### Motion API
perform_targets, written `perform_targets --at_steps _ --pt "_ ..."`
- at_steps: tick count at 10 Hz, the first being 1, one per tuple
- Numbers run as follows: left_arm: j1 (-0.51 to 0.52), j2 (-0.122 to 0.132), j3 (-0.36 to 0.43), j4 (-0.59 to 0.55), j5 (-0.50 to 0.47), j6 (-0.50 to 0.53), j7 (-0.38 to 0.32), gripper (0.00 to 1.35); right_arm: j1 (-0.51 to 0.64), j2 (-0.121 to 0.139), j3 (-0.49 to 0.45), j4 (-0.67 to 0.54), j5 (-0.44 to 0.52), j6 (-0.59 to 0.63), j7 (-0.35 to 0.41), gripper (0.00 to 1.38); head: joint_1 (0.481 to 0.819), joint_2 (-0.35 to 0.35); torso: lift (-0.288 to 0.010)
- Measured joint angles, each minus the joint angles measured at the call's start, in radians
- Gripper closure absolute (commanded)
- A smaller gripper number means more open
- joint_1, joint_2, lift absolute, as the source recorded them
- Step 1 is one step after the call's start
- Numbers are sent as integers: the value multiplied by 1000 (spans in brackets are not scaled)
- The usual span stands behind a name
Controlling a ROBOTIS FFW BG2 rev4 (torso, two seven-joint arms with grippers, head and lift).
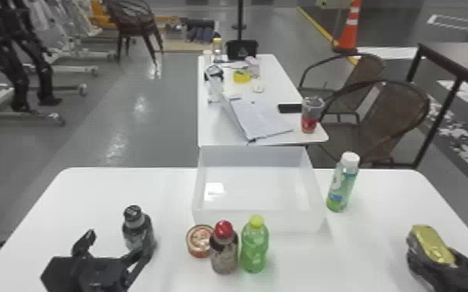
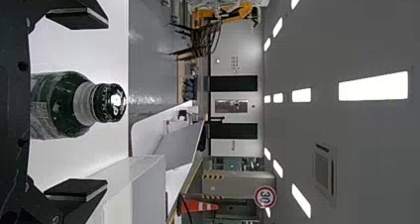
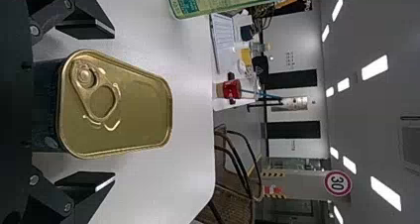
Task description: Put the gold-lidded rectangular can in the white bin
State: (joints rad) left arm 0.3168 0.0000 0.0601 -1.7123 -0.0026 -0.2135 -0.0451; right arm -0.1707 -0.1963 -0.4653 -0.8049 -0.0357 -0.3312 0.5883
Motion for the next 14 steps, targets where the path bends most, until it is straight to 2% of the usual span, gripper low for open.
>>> perform_targets --at_steps 1,2,3,5,7,9,11,14 --pt "1 0 8 1 -3 0 -9 160 3 -5 10 -6 6 -2 -18 881 549 0 -100" --pt "1 0 13 3 -5 1 -14 160 11 -6 13 -18 15 -3 -34 1173 549 0 -100" --pt "0 0 15 6 -6 1 -16 160 23 -2 18 -37 17 -1 -64 1177 549 0 -100" --pt "-4 0 14 12 -4 2 -16 160 49 9 32 -77 -15 4 -75 1177 549 0 -100" --pt "-13 0 6 22 -4 -3 -16 160 89 17 65 -160 -99 24 -76 1177 549 0 -100" --pt "-28 0 -9 36 1 -12 -16 159 170 52 80 -394 -125 142 -75 1177 549 0 -100" --pt "-32 0 -13 41 8 -14 -16 160 237 79 144 -593 -169 209 -89 1176 549 0 -100" --pt "-39 0 -23 52 22 -14 -16 159 253 139 202 -791 -189 331 -107 1176 549 0 -100"
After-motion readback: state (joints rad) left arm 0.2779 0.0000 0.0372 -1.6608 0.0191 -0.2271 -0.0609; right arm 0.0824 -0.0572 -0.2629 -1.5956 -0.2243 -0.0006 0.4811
